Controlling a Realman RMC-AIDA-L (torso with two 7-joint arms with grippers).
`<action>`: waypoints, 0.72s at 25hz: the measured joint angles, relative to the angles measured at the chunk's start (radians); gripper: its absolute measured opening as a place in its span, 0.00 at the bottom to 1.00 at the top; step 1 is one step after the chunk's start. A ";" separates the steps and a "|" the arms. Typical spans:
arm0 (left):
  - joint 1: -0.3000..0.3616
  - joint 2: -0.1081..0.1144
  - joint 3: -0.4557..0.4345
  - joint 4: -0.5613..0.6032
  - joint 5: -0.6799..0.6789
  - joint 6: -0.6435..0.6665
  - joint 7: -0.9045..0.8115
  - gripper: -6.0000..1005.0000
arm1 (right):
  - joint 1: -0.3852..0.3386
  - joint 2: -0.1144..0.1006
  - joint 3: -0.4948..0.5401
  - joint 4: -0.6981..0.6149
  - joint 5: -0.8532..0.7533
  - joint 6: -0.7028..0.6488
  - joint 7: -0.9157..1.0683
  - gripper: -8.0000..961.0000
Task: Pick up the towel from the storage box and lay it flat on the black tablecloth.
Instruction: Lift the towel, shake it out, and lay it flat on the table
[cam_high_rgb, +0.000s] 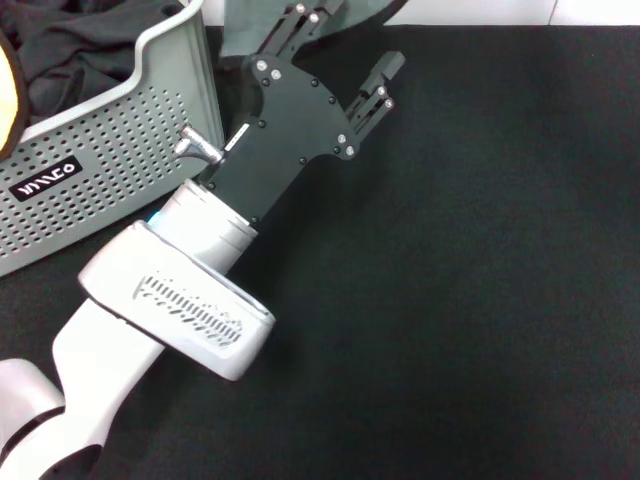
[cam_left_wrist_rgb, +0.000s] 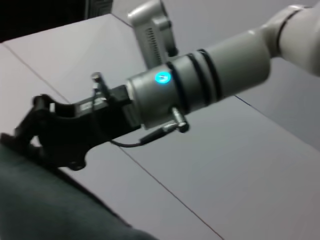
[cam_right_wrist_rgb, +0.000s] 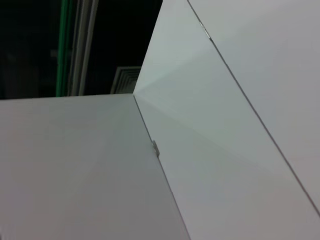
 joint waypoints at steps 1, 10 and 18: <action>-0.003 0.000 -0.001 0.000 0.000 -0.003 0.016 0.68 | 0.001 0.000 -0.005 0.000 0.009 0.001 0.003 0.03; 0.001 0.000 -0.055 -0.009 0.000 0.007 0.140 0.68 | -0.007 0.000 -0.040 -0.001 0.059 0.033 0.012 0.03; 0.016 0.000 -0.056 -0.012 0.000 0.055 0.190 0.68 | -0.032 0.000 -0.043 0.001 0.079 0.048 0.026 0.03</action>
